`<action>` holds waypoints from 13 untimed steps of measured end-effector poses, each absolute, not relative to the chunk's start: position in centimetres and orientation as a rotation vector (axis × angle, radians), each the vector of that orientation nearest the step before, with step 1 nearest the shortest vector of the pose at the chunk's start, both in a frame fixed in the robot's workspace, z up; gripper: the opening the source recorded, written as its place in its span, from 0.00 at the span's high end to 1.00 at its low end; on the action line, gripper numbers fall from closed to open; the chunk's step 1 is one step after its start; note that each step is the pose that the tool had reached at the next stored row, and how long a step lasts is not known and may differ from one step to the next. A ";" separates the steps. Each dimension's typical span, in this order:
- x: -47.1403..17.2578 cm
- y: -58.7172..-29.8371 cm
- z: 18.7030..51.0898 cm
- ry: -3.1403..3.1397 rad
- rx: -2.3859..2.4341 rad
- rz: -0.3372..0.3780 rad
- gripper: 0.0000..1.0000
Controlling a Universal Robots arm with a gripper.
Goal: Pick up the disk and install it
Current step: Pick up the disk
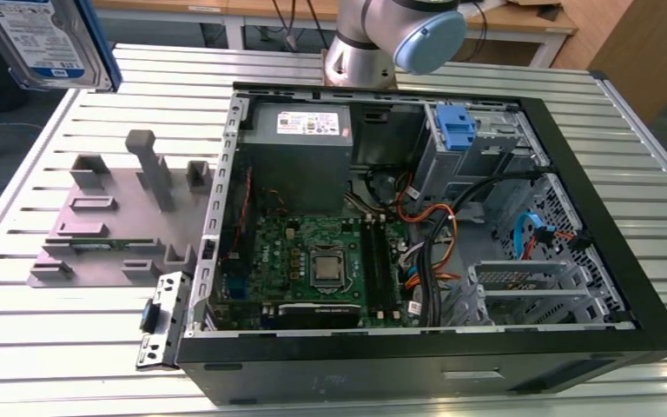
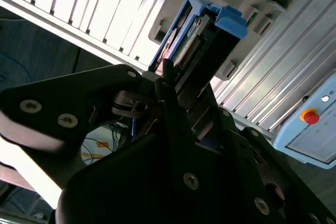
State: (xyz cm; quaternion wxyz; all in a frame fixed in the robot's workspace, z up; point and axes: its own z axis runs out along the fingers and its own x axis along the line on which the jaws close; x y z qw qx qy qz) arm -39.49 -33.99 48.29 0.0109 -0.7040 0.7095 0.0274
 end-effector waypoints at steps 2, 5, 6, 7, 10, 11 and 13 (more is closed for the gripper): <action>-39.5 -34.0 48.6 2.214 -2.197 0.086 0.65; -39.5 -34.0 49.1 2.214 -2.197 0.086 0.65; -39.5 -34.0 49.2 2.214 -2.197 0.086 0.65; -39.5 -34.0 49.3 2.214 -2.197 0.086 0.65; -39.5 -34.0 49.3 2.214 -2.197 0.086 0.65; -39.5 -34.0 49.3 2.214 -2.197 0.086 0.65; -39.5 -34.0 49.3 2.214 -2.197 0.086 0.65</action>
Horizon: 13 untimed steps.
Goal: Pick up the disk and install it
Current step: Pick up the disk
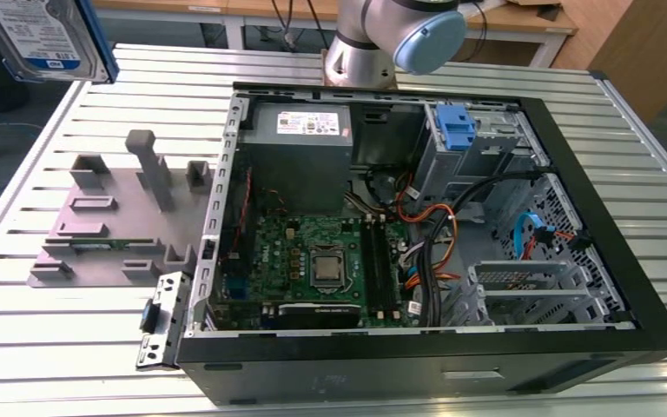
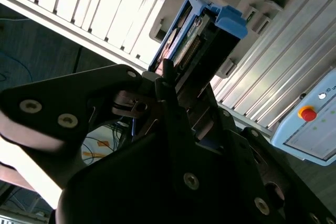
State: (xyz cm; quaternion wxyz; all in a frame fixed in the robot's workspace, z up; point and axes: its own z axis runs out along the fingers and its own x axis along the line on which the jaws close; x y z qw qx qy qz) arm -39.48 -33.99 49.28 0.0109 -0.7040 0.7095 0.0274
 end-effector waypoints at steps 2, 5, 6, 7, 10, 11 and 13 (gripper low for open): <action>-39.5 -34.0 49.5 2.214 -2.197 0.086 0.65; -39.5 -34.0 50.3 2.214 -2.197 0.086 0.65; -39.5 -34.0 50.5 2.214 -2.197 0.086 0.65; -39.5 -34.0 50.8 2.214 -2.197 0.086 0.65; -39.5 -34.0 51.8 2.214 -2.197 0.086 0.65; -39.5 -34.0 52.1 2.214 -2.197 0.086 0.65; -39.5 -34.0 52.4 2.214 -2.197 0.086 0.65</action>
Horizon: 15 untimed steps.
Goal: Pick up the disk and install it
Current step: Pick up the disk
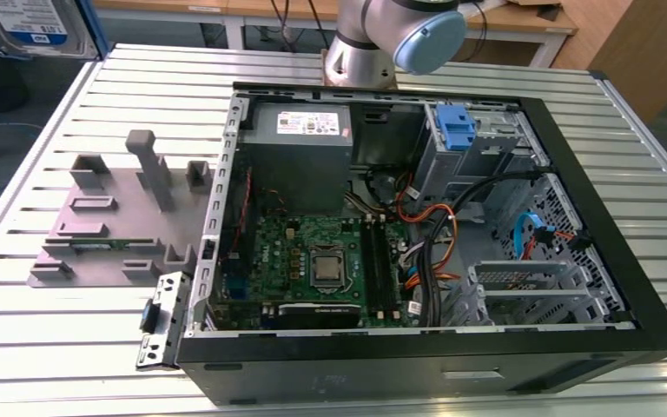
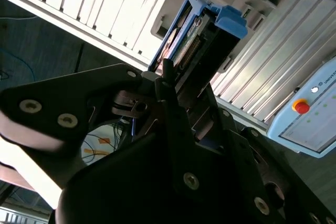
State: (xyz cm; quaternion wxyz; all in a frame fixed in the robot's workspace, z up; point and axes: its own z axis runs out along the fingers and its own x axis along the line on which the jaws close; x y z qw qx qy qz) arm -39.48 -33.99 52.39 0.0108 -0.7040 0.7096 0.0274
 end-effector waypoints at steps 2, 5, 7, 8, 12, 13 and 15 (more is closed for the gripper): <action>-39.5 -34.0 52.5 2.214 -2.197 0.086 0.65; -39.5 -34.0 52.5 2.214 -2.197 0.085 0.65; -39.5 -34.0 52.5 2.214 -2.197 0.086 0.65; -39.5 -34.0 52.5 2.214 -2.197 0.086 0.65; -39.5 -34.0 52.7 2.214 -2.197 0.086 0.65; -39.5 -34.0 52.8 2.214 -2.197 0.086 0.65; -39.5 -34.0 52.8 2.214 -2.197 0.085 0.65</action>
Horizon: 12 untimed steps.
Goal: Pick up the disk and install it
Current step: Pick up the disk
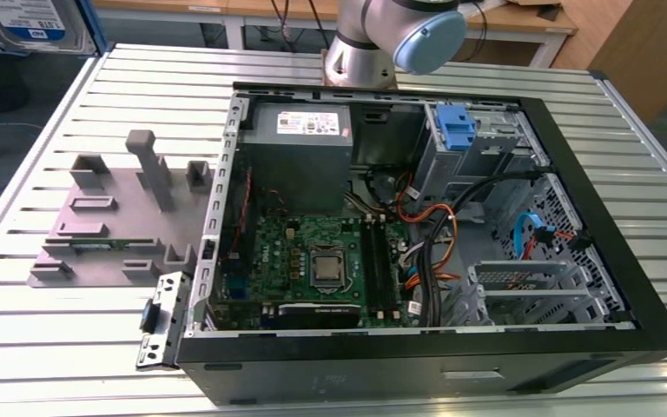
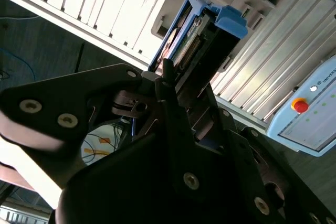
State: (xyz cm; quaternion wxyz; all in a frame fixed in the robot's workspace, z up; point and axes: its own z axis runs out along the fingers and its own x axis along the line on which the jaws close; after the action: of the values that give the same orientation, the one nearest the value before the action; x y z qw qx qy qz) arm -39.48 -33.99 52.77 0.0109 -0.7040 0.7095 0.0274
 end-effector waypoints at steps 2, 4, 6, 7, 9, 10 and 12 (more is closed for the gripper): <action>-39.5 -34.0 53.8 2.214 -2.197 0.086 0.65; -39.5 -34.0 53.8 2.214 -2.197 0.086 0.65; -39.5 -34.0 53.9 2.214 -2.197 0.086 0.65; -39.5 -34.0 53.9 2.214 -2.197 0.086 0.65; -39.5 -34.0 53.9 2.214 -2.197 0.086 0.65; -39.5 -34.0 53.9 2.214 -2.197 0.086 0.65; -39.5 -34.0 53.9 2.214 -2.197 0.086 0.65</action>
State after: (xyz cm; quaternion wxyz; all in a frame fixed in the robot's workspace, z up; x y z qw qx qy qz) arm -39.47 -33.98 53.87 0.0109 -0.7040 0.7096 0.0274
